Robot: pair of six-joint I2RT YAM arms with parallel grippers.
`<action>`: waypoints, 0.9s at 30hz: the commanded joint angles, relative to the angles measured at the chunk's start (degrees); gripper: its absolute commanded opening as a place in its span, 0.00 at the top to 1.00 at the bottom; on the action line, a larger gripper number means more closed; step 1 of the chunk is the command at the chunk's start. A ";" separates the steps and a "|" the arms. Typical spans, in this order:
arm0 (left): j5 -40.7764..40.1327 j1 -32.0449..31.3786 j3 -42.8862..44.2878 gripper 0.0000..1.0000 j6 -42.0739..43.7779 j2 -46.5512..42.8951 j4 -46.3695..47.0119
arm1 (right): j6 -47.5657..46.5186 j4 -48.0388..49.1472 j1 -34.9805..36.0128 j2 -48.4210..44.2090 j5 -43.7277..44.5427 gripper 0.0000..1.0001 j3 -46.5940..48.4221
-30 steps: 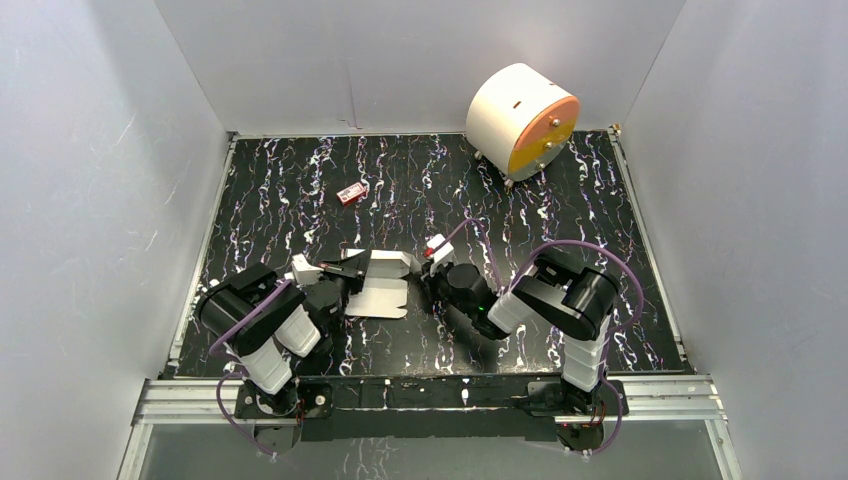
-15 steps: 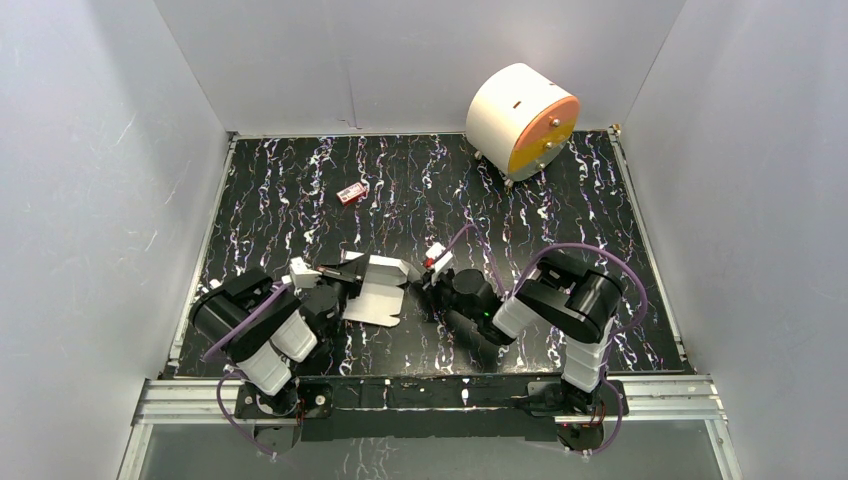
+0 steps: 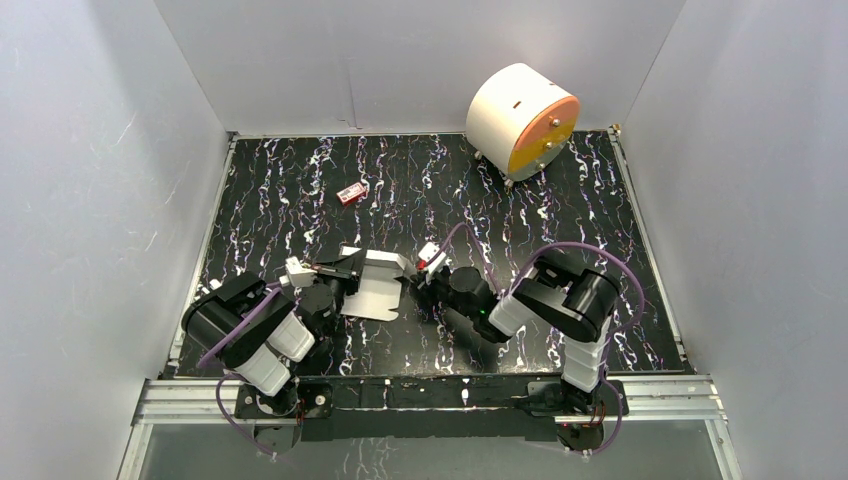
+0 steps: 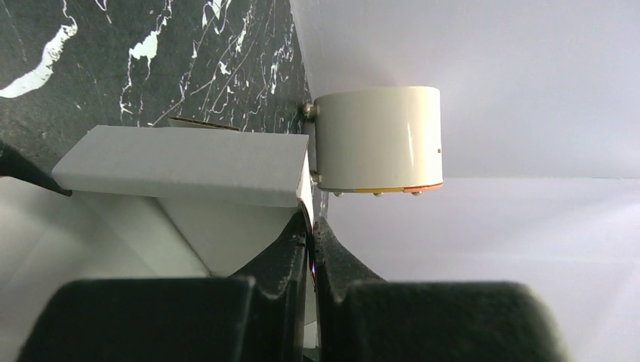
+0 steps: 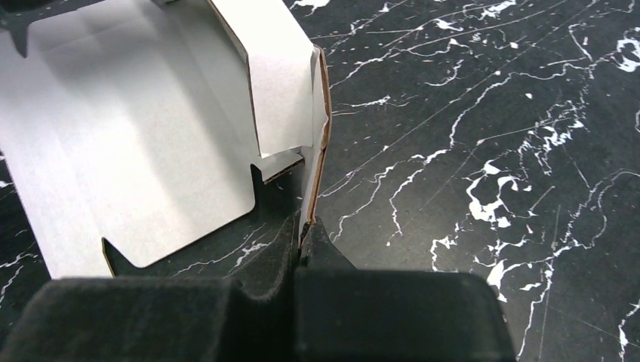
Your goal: Fold the paper box
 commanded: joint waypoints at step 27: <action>9.22 -10.96 0.52 1.00 -2.78 5.98 13.38 | 2.25 -9.36 1.14 -3.08 8.77 1.00 10.52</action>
